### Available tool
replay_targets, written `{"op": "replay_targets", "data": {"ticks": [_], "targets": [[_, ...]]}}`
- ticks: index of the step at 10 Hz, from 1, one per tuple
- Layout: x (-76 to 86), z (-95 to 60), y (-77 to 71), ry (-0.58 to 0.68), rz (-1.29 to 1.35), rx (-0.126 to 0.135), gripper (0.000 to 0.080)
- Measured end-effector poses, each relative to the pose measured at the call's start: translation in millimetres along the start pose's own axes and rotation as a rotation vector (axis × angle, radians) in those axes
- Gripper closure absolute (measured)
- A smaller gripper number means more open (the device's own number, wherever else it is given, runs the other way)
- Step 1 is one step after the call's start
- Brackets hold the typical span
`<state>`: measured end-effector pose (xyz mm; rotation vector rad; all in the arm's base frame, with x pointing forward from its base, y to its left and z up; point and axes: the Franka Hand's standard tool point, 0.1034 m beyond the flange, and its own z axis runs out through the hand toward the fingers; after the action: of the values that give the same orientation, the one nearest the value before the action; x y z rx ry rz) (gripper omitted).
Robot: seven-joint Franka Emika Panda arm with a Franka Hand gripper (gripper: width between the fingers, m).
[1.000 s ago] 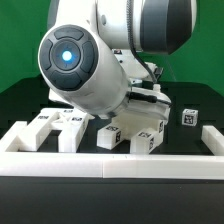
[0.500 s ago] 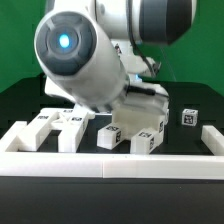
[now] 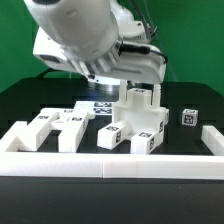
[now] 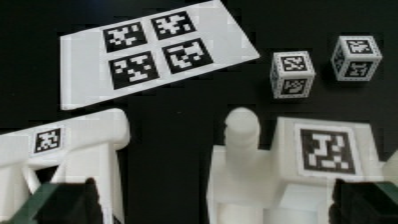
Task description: Assemble chair
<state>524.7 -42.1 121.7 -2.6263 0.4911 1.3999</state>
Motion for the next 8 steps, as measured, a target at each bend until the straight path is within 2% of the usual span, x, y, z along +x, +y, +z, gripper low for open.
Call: {"op": "replay_targets", "data": {"ticks": [3, 4, 6, 8], "targets": [[7.9, -1.6, 0.0, 0.038, 0.0, 0.004, 0.0151], [26.2, 0.4, 1.4, 0.108, -0.043, -0.002, 0.0151], [34.2, -19.5, 5.7, 0.206, -0.136, -0.008, 0.0151], [35.7, -36.7, 1.5, 0.284, -0.14, -0.004, 0.0151]]}}
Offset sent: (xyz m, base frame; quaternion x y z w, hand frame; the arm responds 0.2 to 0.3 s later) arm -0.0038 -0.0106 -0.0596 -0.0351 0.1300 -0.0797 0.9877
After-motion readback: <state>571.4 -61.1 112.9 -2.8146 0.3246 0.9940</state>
